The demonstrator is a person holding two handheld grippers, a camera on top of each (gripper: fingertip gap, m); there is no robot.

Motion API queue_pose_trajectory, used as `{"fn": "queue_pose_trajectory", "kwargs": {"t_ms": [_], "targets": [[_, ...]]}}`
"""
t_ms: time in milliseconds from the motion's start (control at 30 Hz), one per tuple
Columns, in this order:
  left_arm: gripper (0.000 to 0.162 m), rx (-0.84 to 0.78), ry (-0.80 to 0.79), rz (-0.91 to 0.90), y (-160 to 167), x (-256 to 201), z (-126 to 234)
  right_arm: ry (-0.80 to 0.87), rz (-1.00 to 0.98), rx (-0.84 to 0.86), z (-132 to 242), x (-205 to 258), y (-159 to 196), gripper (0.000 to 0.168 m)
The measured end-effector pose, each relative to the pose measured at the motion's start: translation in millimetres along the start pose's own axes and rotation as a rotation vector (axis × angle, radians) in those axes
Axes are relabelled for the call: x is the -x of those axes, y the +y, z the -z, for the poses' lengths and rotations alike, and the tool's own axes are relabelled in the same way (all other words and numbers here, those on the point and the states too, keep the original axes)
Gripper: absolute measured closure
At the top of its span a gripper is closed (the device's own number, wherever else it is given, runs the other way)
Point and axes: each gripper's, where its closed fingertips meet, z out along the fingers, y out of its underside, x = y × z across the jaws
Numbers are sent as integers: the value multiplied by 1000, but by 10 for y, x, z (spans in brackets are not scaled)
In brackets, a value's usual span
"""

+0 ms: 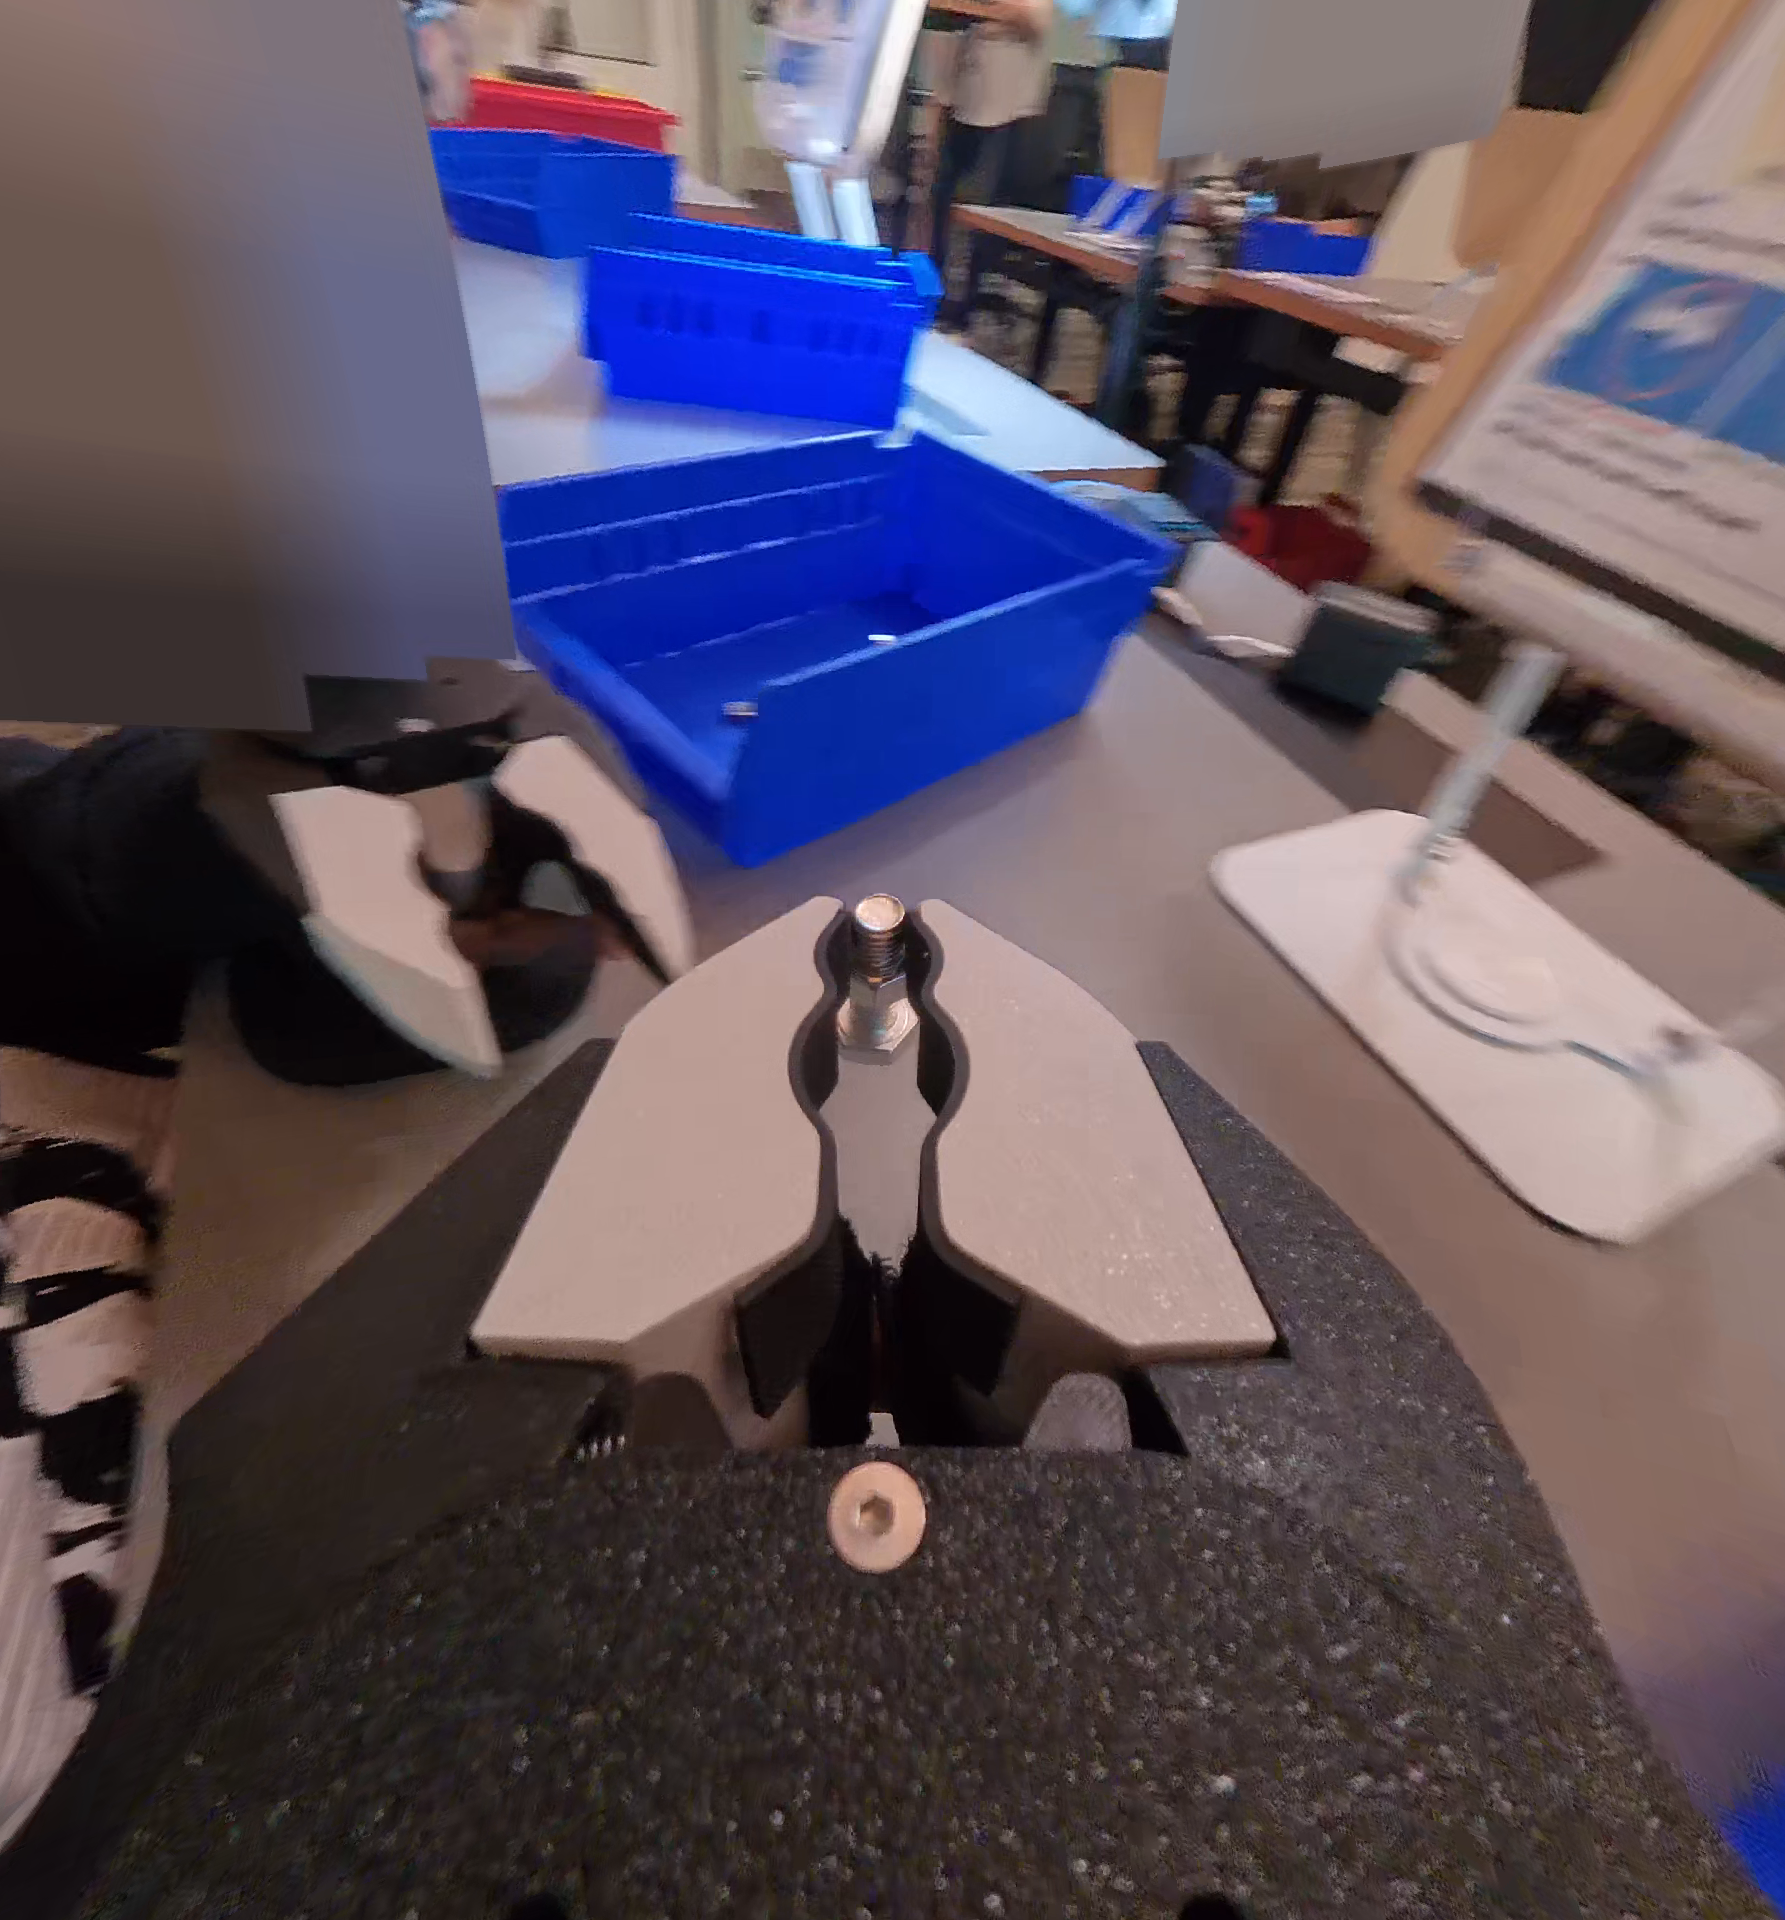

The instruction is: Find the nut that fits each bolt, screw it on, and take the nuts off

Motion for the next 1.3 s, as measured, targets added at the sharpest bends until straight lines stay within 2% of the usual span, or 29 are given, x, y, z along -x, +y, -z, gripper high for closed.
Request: {"fn": "queue_pose_trajectory", "kwargs": {"t_ms": [133, 267, 433, 600, 800, 1300], "targets": [[117, -13, -3, 1, -15, 5, 11, 315, -44, 31, 457, -800, 35, 159], [117, -13, -5, 4, -15, 9, 11, 573, -103, 73, 917, -1537, 226, 159], [117, -14, -6, 10, -16, 14, 12, 768, -215, 154, 1256, -2320, 692, 158], [117, -15, -7, 23, -18, 27, 12, 915, -299, 270, 1424, -2870, 1290, 158], [117, -20, -7, 31, -23, 33, 18, 951, -404, 406, 1473, -3151, 1875, 158], [118, -21, -11, 32, -25, 36, 21, 961, -476, 445, 1466, -3157, 2121, 158]]}}
